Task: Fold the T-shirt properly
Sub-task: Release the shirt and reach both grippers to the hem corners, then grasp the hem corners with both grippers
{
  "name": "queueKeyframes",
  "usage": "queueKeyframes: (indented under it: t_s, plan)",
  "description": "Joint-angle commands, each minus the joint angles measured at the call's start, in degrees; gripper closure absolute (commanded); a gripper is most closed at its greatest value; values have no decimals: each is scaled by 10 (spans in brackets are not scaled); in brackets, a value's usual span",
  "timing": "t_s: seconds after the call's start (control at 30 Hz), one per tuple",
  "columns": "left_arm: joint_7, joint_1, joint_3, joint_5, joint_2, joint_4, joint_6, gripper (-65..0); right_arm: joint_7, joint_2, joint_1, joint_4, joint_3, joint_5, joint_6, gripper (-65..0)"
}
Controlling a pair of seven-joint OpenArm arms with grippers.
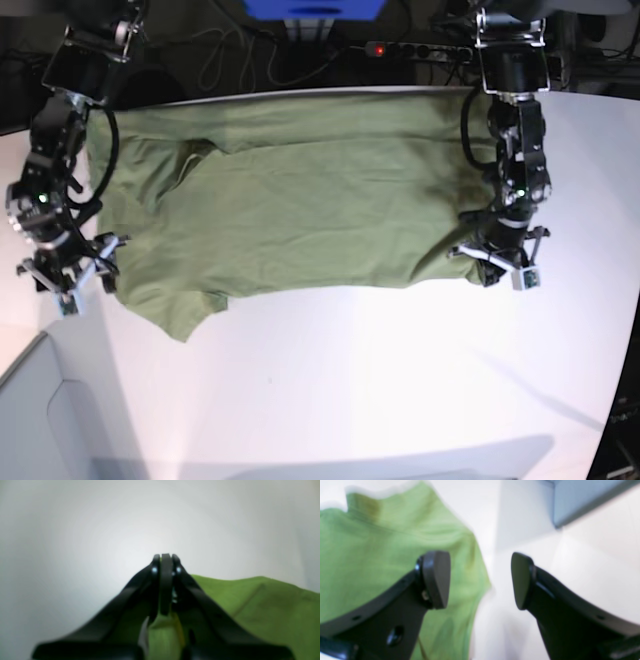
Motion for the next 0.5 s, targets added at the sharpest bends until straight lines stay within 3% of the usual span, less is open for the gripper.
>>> queueKeyframes:
  t_s: [0.0, 0.23, 0.47]
  plan:
    - [-13, -10, -2, 1, -6, 16, -2, 0, 15, 7, 31, -14, -10, 7, 6, -371]
    - [-13, -11, -2, 1, -6, 27, -2, 0, 37, -4, 189, -231, -64, 8, 6, -383]
    - [4, -15, -2, 1, -6, 27, -2, 0, 179, -9, 281, -463, -70, 7, 4, -420]
